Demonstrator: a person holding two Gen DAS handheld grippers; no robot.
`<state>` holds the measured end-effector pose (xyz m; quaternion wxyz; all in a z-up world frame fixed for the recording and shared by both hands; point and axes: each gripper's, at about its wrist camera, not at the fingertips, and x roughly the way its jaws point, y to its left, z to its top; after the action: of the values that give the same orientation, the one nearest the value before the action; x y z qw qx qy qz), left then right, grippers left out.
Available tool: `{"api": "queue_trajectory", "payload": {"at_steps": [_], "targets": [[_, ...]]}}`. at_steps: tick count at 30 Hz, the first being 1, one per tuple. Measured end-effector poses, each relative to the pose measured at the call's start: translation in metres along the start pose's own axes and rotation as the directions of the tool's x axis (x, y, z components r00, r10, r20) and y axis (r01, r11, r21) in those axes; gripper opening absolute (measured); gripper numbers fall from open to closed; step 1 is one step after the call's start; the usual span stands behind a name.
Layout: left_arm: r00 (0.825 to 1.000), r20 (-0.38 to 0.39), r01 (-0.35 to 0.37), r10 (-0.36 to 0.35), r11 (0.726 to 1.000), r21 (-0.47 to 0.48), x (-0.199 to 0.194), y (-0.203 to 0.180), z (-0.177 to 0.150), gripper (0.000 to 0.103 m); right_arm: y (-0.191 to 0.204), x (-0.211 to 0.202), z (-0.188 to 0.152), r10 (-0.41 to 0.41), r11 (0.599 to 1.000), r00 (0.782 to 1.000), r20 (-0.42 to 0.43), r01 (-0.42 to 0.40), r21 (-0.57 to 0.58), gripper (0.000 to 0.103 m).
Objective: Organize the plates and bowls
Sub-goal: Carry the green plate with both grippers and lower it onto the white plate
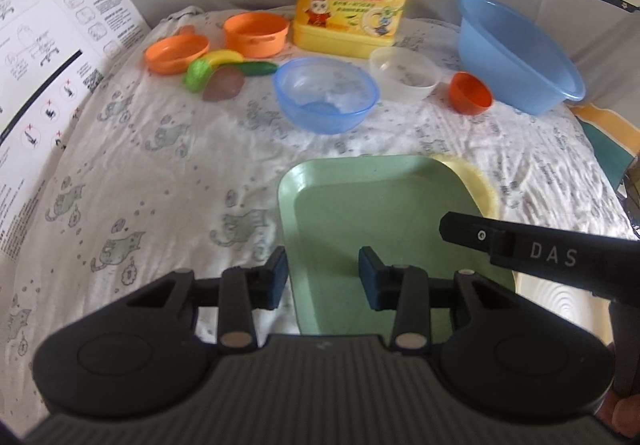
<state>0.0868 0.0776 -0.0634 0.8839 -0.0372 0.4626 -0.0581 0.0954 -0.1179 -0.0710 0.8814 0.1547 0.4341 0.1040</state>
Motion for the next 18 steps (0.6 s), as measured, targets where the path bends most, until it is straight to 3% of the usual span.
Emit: {"api": "queue_trajectory", "payload": {"at_steps": [11,18], "targets": [[0.998,0.005,0.068,-0.069,0.992,0.102,-0.018,-0.078,-0.001,0.038,-0.059,-0.063,-0.01,-0.075,0.993,0.993,0.094,0.067,0.092,0.03],[0.991,-0.037,0.134,-0.129,0.974,0.184,-0.018,-0.134,-0.015,0.038,-0.11,-0.097,-0.029,-0.141,0.978,0.984,0.113,0.12,0.173,0.03]]}}
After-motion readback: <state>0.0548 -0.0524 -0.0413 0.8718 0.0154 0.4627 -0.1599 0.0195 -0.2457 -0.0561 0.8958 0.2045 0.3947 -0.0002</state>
